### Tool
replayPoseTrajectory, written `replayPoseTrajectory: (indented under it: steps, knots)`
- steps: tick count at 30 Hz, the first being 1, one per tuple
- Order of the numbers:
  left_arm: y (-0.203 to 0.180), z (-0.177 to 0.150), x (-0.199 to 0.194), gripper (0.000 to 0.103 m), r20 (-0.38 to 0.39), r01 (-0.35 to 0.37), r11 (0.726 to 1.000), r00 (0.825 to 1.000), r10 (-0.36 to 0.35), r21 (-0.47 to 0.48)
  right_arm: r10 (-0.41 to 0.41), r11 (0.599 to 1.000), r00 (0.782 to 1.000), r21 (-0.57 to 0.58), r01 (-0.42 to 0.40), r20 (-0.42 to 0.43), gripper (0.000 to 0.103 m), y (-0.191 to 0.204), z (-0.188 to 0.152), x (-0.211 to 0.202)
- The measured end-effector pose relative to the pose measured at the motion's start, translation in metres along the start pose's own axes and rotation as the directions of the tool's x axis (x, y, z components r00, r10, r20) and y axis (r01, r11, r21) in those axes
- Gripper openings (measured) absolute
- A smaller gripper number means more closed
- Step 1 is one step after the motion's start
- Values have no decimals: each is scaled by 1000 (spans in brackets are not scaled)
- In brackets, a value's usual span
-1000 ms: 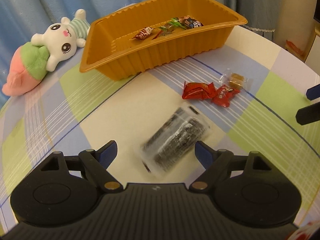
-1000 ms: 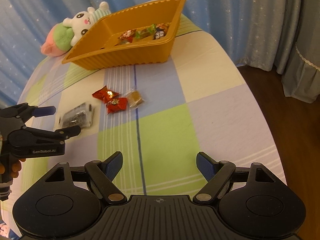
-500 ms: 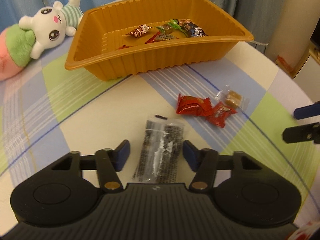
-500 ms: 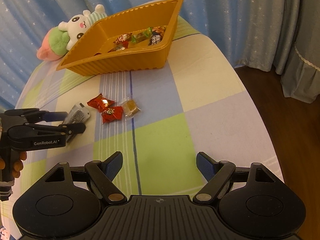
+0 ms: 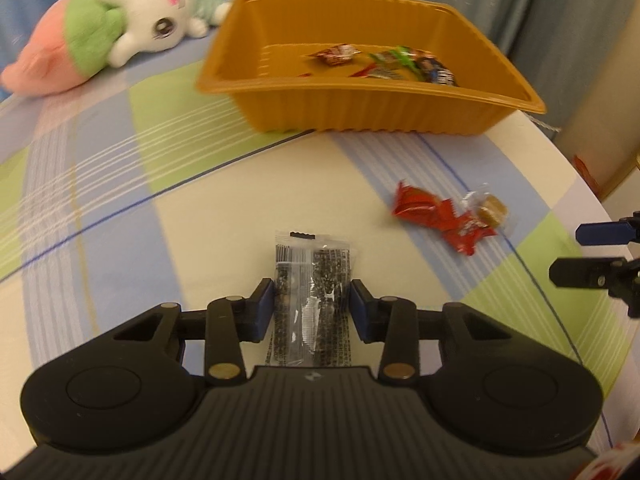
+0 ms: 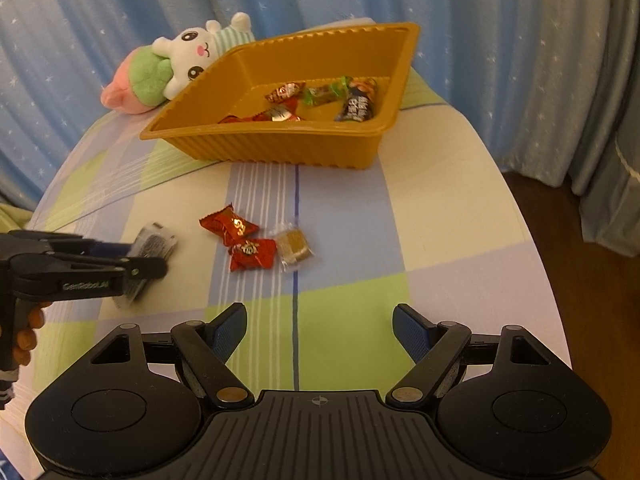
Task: Organize snacks
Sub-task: 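Lower the left tool onto the clear seaweed packet and close on it, then lift the seaweed packet with the left tool while the right tool grasps a red candy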
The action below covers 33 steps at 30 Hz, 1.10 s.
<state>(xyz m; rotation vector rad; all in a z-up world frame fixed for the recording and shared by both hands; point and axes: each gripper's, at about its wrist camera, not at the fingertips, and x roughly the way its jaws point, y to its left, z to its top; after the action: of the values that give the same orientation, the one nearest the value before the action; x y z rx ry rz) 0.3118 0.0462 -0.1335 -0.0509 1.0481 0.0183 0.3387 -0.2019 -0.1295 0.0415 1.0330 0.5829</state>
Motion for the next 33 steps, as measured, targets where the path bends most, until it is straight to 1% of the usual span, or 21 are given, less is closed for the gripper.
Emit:
replayPoseTrajectory:
  steps: [3,6,8,13,16,19,26,33]
  knots:
    - [10,-8,-6,37,-2,-24,999,1000,24,-39,4,1000,1000,-15,-3,21,80,1,3,2]
    - [19,-16,-11,37,-4,-46,996,999,46,-79,12,999,999,-53,-10,42,79,4,7,3]
    - [24,-20,-14,37,-7,-59,993,998,58,-102,28,996,998,-92,-23,49,67,9,9,5]
    - [35,-29,-21,37,-14,-86,986,996,85,-146,65,982,997,-183,-55,49,56,23,14,16]
    - [38,-33,-24,37,-16,-95,982,995,94,-160,87,972,995,-225,-73,51,52,30,18,23]
    - [40,-36,-26,37,-17,-101,980,995,99,-171,108,960,993,-263,-91,51,50,39,21,30]
    - [39,-40,-29,37,-18,-109,977,994,107,-182,130,940,991,-324,-110,42,43,53,31,51]
    - [38,-46,-32,37,-19,-109,976,994,108,-187,105,929,994,-359,-94,10,35,59,25,65]
